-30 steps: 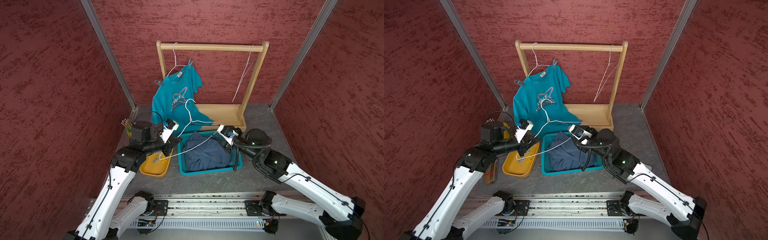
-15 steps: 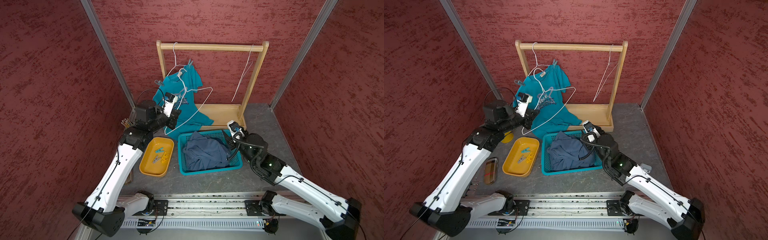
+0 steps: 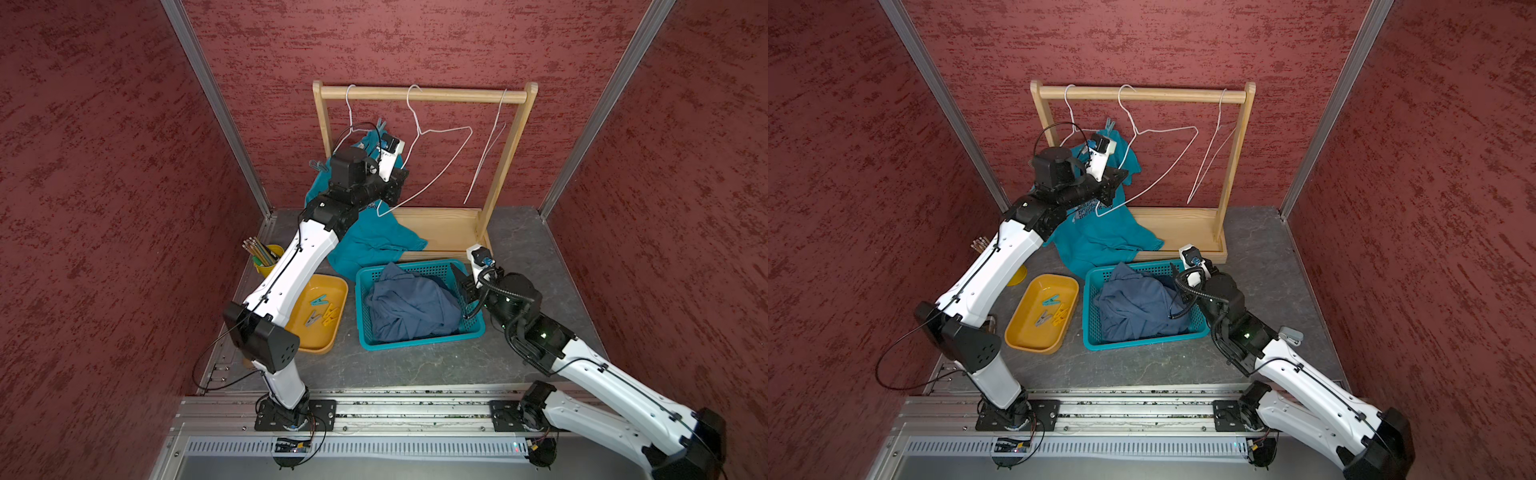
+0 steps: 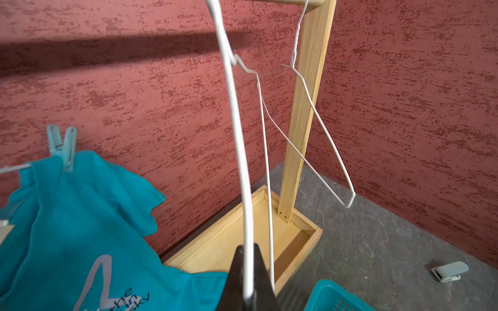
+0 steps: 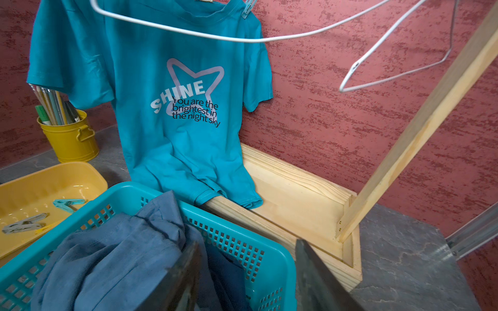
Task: Remove the clothespins securing t-shirts to the hanger
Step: Place the hanger on the clothes rail.
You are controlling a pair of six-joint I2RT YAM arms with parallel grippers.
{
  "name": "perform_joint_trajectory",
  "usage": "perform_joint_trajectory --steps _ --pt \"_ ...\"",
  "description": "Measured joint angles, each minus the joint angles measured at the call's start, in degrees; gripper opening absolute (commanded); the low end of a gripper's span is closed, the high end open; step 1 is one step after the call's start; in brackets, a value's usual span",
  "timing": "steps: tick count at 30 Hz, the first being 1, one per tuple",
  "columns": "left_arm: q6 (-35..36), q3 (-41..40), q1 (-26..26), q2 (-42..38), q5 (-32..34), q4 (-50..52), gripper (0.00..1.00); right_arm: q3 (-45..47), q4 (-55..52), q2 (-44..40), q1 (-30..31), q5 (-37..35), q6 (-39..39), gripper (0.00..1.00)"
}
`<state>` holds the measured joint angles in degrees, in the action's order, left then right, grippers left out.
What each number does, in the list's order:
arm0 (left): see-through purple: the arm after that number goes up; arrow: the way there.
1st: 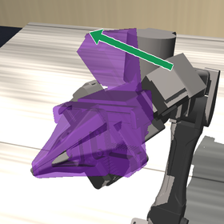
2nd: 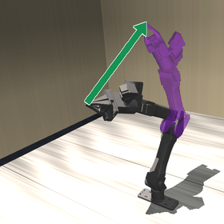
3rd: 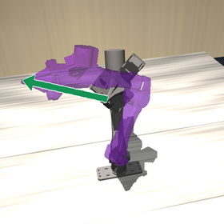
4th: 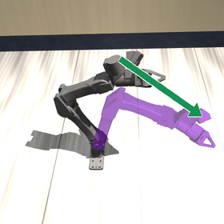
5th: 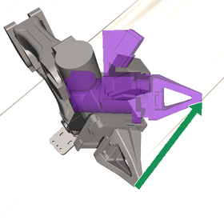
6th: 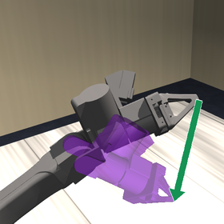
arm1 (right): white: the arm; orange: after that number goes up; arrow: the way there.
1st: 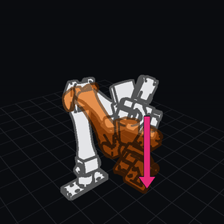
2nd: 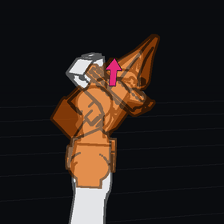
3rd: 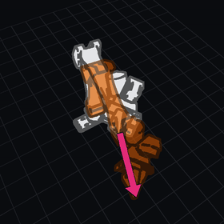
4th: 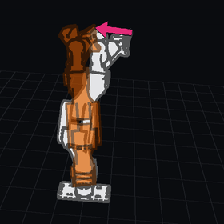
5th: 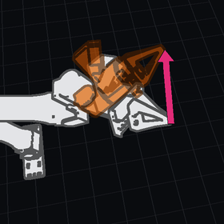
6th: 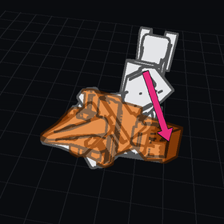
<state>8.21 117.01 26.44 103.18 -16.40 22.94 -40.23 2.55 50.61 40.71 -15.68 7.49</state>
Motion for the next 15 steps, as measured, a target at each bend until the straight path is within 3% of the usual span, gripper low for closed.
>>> perform_joint_trajectory --steps 7,15 --pt "-2.47 16.37 0.26 12.22 -0.46 2.25 0.00 0.66 0.70 -0.57 0.00 1.88 -1.84 0.58" --pt "-4.83 27.50 1.22 21.11 -1.46 3.69 0.00 2.58 1.70 -1.51 0.00 3.48 -3.76 0.58"
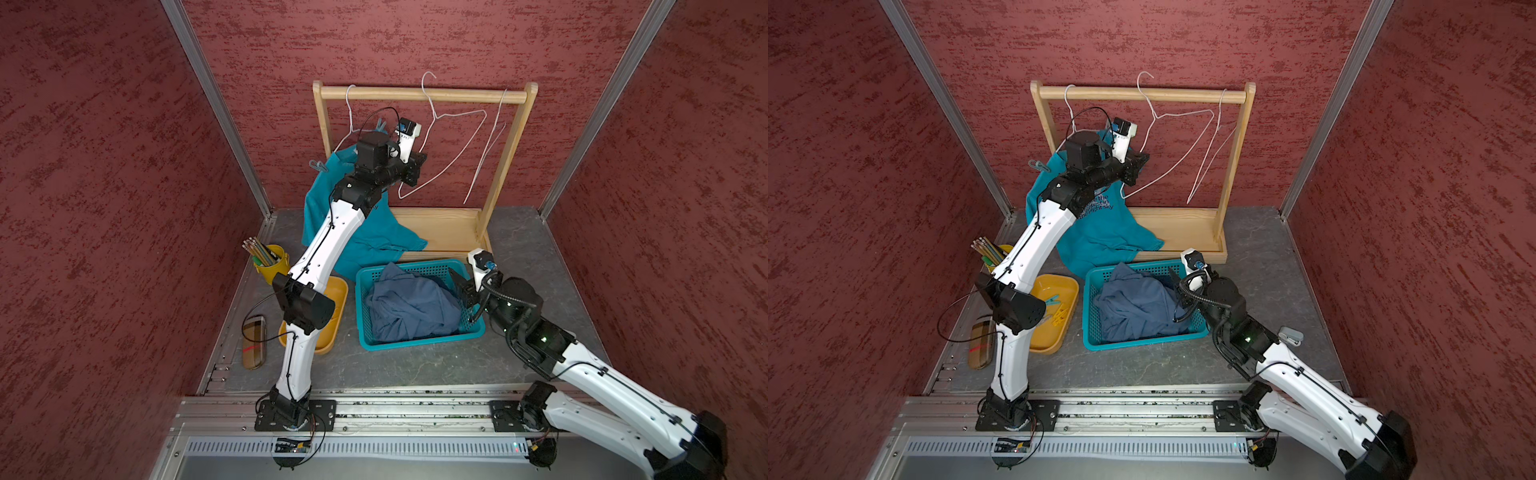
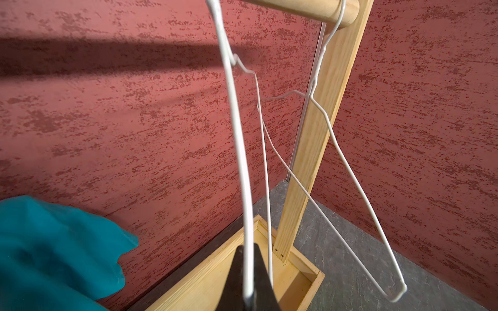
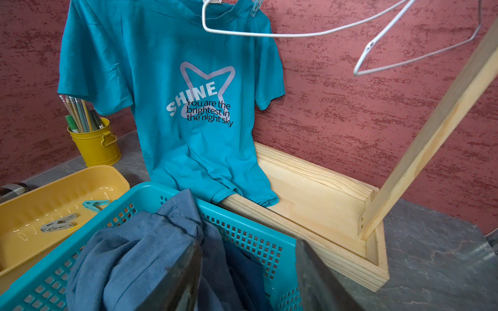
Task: Remove the clothespins securing t-shirts to the hanger
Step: Place the hanger on the clothes rail, then pick up the hanger from the clothes rail.
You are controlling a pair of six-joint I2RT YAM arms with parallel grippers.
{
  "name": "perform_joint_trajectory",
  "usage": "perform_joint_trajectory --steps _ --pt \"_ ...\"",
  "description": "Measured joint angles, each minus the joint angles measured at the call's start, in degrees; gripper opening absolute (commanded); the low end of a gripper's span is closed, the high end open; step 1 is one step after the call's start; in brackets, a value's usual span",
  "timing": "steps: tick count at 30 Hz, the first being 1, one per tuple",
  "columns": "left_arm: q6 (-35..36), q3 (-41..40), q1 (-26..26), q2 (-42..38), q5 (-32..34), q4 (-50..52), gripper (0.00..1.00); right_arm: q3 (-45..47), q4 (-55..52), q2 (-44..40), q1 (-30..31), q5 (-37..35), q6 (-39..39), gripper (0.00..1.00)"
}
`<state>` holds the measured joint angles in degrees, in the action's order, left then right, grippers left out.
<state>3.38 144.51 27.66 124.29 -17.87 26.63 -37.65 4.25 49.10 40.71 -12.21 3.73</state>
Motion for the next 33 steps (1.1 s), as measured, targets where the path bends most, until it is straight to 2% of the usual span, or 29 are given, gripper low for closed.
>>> perform_joint_trajectory --steps 3,9,11,15,17,19,27,33 --pt "-0.28 2.54 0.85 2.89 -0.09 0.07 0.00 0.00 0.24 -0.31 0.00 0.39 -0.28 0.58" --pt "-0.07 2.58 2.43 4.72 0.17 0.98 0.00 0.00 0.24 -1.29 -0.04 0.55 -0.79 0.59" --pt "0.39 2.49 2.71 4.72 0.48 0.74 0.09 0.00 0.28 -1.75 -0.04 0.55 -0.98 0.59" --pt "2.21 -0.35 3.21 3.45 0.37 0.92 0.44 0.00 0.52 -2.01 -0.04 0.52 -1.49 0.59" --pt "3.39 -2.69 3.39 2.19 0.07 1.46 0.52 0.00 0.57 -1.99 -0.04 0.52 -1.81 0.60" --pt "4.39 -5.20 3.54 0.48 -0.15 1.90 0.54 -0.02 0.70 -1.97 -0.04 0.55 -1.95 0.60" --pt "6.45 -12.79 1.86 -12.28 -2.03 2.36 0.60 -1.07 1.99 -0.92 -0.04 0.57 -2.73 0.61" --pt "6.16 -26.27 -5.35 -29.16 -4.31 0.15 0.61 -2.38 4.22 0.35 -0.04 0.87 -3.96 0.62"
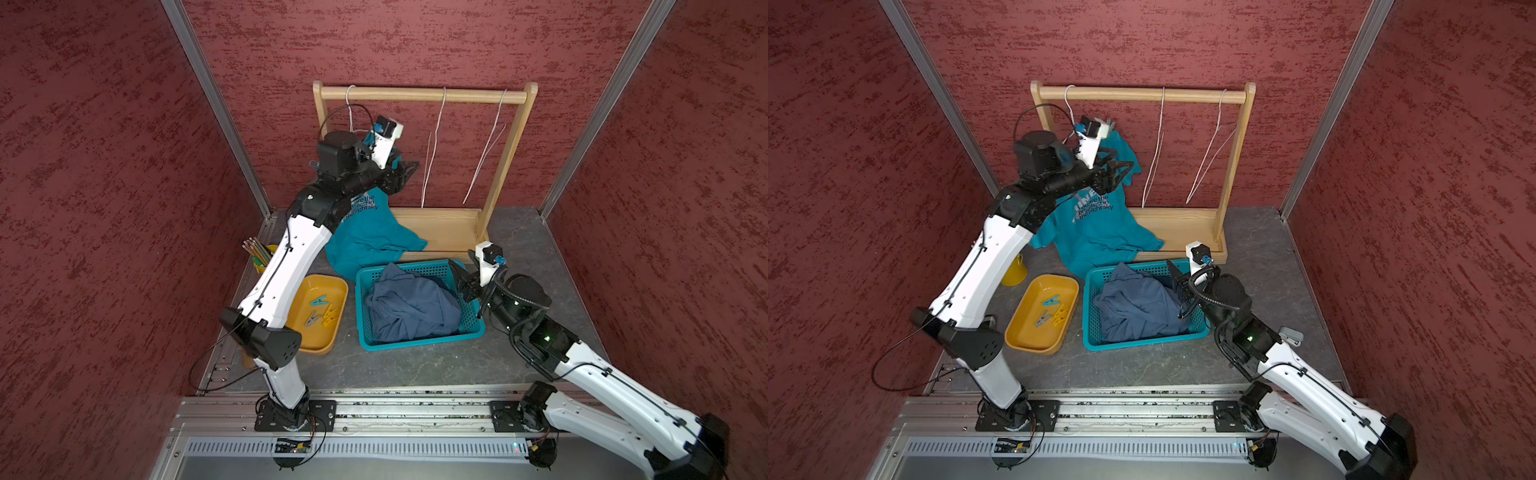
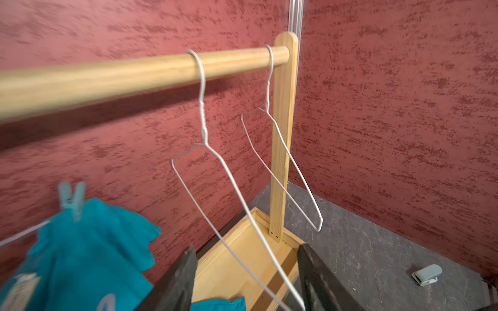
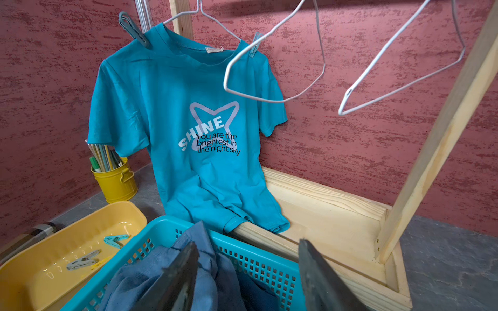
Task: Remove the clothespins securing t-shirts to the hanger
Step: Pick up the hanger from the clothes rail.
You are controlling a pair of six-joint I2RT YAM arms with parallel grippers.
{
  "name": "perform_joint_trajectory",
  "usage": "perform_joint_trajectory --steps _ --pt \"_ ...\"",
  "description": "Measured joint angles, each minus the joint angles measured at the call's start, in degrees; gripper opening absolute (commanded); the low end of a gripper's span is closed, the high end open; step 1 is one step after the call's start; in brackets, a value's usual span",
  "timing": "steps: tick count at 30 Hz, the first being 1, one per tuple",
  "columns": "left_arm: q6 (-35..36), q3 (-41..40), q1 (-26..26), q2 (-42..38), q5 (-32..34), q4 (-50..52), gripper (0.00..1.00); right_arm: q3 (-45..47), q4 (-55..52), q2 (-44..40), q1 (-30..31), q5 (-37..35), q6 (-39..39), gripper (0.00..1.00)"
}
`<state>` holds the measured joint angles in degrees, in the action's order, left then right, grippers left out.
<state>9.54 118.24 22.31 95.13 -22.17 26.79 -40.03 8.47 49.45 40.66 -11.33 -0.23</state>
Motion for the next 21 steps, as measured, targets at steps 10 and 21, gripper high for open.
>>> perform_joint_trajectory --steps 10,21 --pt "-9.60 -29.81 -33.31 -20.92 -14.99 -8.02 0.62 -6.36 3.04 9.70 0.00 2.93 -0.90 0.64" --pt "-16.26 -41.86 -39.71 -14.78 -33.75 -20.26 0.60 -13.00 5.62 20.35 0.00 7.58 0.33 0.65"
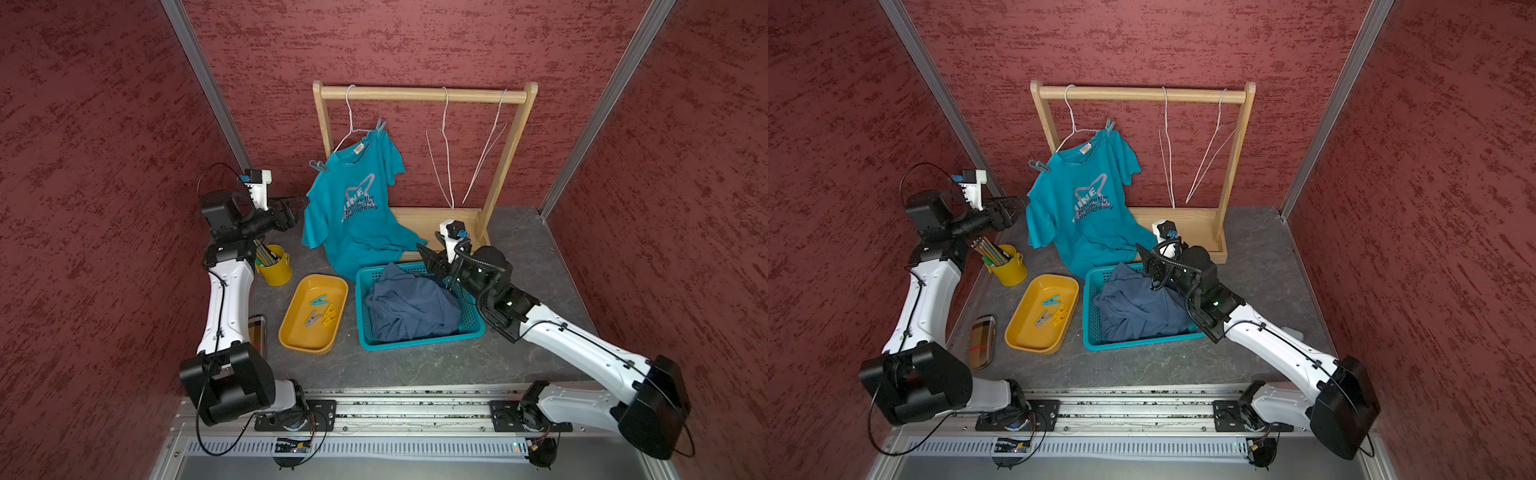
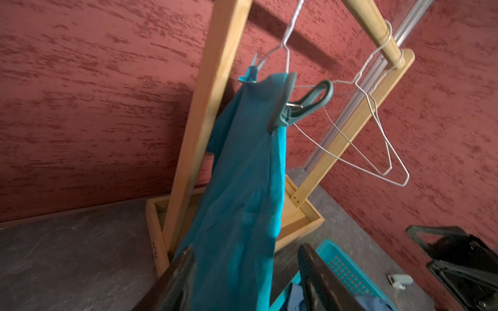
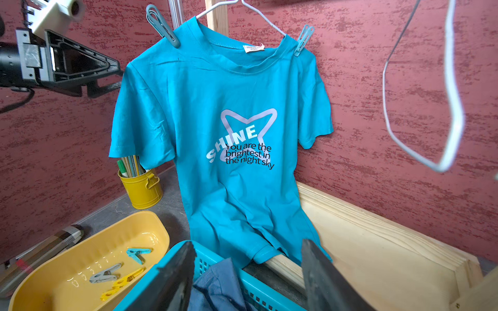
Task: Remove the clothespins securing t-shirts to the hanger
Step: Pick up the hanger from the clothes rail.
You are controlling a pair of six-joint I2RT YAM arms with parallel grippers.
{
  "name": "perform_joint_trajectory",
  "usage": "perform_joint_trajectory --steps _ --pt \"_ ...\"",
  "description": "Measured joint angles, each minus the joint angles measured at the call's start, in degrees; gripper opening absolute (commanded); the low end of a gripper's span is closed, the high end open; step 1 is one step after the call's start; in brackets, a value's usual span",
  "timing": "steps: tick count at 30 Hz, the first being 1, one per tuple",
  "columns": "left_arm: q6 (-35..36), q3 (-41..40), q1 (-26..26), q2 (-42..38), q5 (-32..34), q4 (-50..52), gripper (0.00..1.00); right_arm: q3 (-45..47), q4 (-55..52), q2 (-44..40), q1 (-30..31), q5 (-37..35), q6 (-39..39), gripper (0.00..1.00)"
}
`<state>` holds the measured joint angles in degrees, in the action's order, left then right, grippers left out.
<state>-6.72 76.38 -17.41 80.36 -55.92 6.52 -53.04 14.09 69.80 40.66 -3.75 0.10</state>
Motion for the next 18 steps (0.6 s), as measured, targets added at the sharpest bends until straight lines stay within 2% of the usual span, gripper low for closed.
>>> perform_joint_trajectory --steps 6,14,18 --pt "5.18 5.84 4.63 2.47 0.24 0.57 0.51 -0.04 0.15 0.00 0.00 0.04 1.05 0.66" --pt "7.98 6.67 8.90 7.19 3.69 -1.60 0.32 -0.04 -0.02 -1.40 0.00 -0.50 1.49 0.66" --pt "9.44 6.67 10.38 8.48 5.68 -1.66 0.07 -0.04 -0.22 -2.78 0.00 -0.85 1.77 0.66"
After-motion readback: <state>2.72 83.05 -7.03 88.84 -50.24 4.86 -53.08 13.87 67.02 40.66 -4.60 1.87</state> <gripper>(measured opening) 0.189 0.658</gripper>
